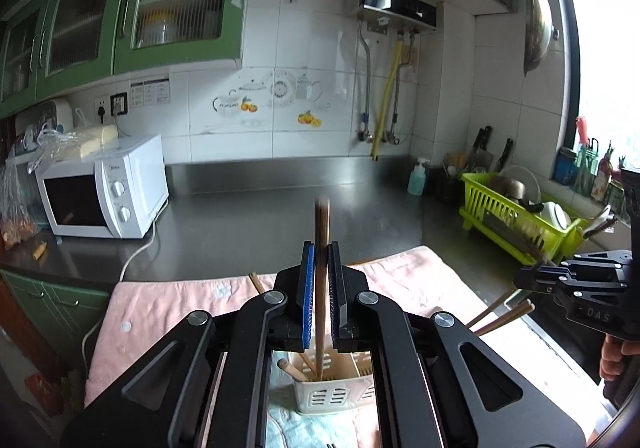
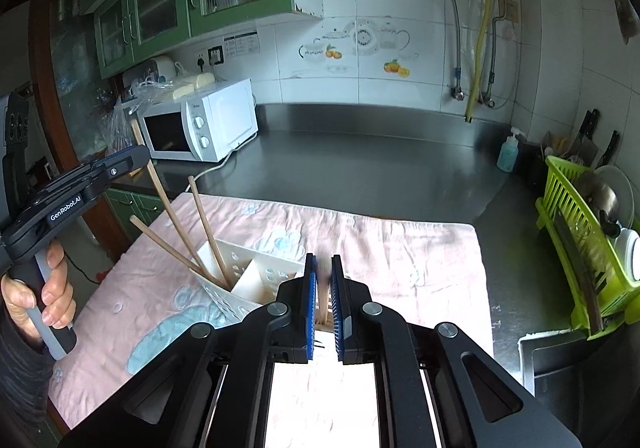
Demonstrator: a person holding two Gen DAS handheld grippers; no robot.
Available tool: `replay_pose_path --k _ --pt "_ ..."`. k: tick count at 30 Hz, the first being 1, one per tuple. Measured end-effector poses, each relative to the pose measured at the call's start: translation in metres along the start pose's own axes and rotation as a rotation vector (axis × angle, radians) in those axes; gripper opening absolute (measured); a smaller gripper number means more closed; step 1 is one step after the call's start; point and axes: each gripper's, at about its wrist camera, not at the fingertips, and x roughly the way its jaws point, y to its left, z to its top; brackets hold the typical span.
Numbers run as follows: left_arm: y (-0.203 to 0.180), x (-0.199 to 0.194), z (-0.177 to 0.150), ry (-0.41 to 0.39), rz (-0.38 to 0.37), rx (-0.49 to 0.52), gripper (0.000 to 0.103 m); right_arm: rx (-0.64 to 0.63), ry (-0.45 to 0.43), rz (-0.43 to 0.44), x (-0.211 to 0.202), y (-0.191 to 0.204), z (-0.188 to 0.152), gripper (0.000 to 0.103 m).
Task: Organize utensils
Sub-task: 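Open both tools to drop the chopsticks into the holder, then lower both open tools to the remaining chopsticks on the towel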
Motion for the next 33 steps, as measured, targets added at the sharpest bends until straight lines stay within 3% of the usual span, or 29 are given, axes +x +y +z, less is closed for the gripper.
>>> replay_pose_path --k 4,6,11,14,16,23,28,33 --pt "0.003 0.002 -0.006 0.011 -0.003 -0.01 0.008 0.001 -0.024 -0.013 -0.002 0.002 -0.003 0.028" --pt "0.004 -0.003 -0.007 0.006 -0.007 -0.011 0.01 -0.002 -0.046 -0.018 -0.01 0.005 -0.006 0.03" --pt "0.005 -0.026 -0.015 -0.026 -0.005 -0.019 0.04 -0.03 -0.095 -0.036 -0.034 0.02 -0.022 0.036" --pt "0.005 -0.045 -0.023 -0.04 -0.008 -0.011 0.044 -0.047 -0.096 -0.026 -0.044 0.035 -0.042 0.037" --pt "0.008 -0.058 -0.031 -0.043 -0.003 -0.02 0.05 -0.043 -0.074 0.001 -0.044 0.045 -0.062 0.037" --pt "0.017 -0.102 -0.072 -0.045 0.03 -0.025 0.055 -0.018 0.057 0.05 -0.024 0.083 -0.14 0.037" --pt "0.028 -0.124 -0.105 -0.033 0.05 -0.047 0.058 0.075 0.157 0.09 0.005 0.097 -0.19 0.028" --pt "0.045 -0.134 -0.139 0.007 0.056 -0.096 0.058 0.203 0.237 0.132 0.037 0.1 -0.218 0.021"
